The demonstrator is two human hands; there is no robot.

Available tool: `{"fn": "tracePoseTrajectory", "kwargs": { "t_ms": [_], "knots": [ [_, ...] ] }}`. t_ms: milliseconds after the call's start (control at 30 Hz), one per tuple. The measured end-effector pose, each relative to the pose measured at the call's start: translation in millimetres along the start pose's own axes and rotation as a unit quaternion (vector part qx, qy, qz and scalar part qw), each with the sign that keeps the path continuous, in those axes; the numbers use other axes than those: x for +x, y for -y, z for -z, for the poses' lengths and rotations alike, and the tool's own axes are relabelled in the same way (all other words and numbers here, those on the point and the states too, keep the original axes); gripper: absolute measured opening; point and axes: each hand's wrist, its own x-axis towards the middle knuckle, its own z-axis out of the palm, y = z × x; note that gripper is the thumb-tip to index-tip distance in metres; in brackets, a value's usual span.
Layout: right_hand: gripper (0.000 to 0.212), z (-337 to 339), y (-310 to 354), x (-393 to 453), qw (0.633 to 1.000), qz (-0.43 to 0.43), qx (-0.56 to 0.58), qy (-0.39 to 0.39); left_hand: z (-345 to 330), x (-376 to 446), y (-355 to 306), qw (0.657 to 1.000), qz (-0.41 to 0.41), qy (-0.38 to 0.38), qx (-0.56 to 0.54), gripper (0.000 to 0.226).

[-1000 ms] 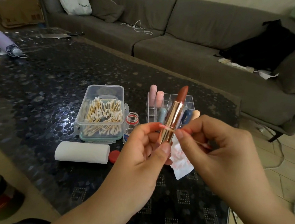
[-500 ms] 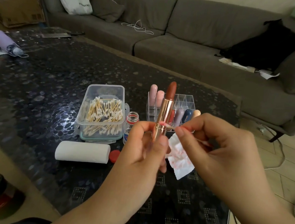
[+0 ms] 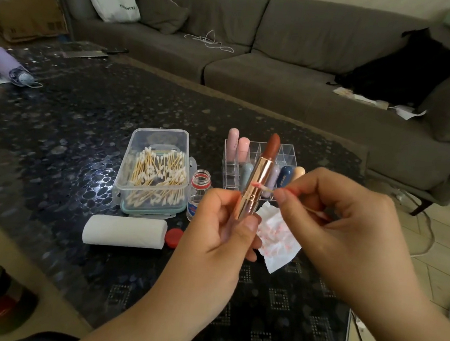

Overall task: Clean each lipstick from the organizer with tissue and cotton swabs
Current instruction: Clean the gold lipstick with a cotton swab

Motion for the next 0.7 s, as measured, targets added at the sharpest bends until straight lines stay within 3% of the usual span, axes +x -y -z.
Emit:
{"fn": "tracePoseTrajectory", "kwargs": {
  "t_ms": [233, 433, 600, 700],
  "knots": [
    [0.018, -1.2, 0.9, -1.2, 1.000, 0.015, -0.007, 0.020, -0.1, -1.9, 1.5, 1.000, 0.003, 0.000, 0.005, 0.008],
    [0.018, -1.4, 1.6, -0.9, 0.999, 0.025, -0.001, 0.031, 1.8, -1.7, 2.9, 1.000, 0.002, 0.002, 0.001, 0.013],
    [0.020, 5.3, -1.4, 3.2, 1.000, 0.000, 0.005, -0.031, 2.4, -2.8, 3.2, 1.000, 0.009, 0.022, 0.010, 0.013],
    [0.020, 4.4, -2.4, 3.7, 1.000, 0.003, 0.006, -0.016, 2.3, -3.2, 1.2, 0.999, 0.019, 0.038, -0.012, 0.014]
  ]
}}
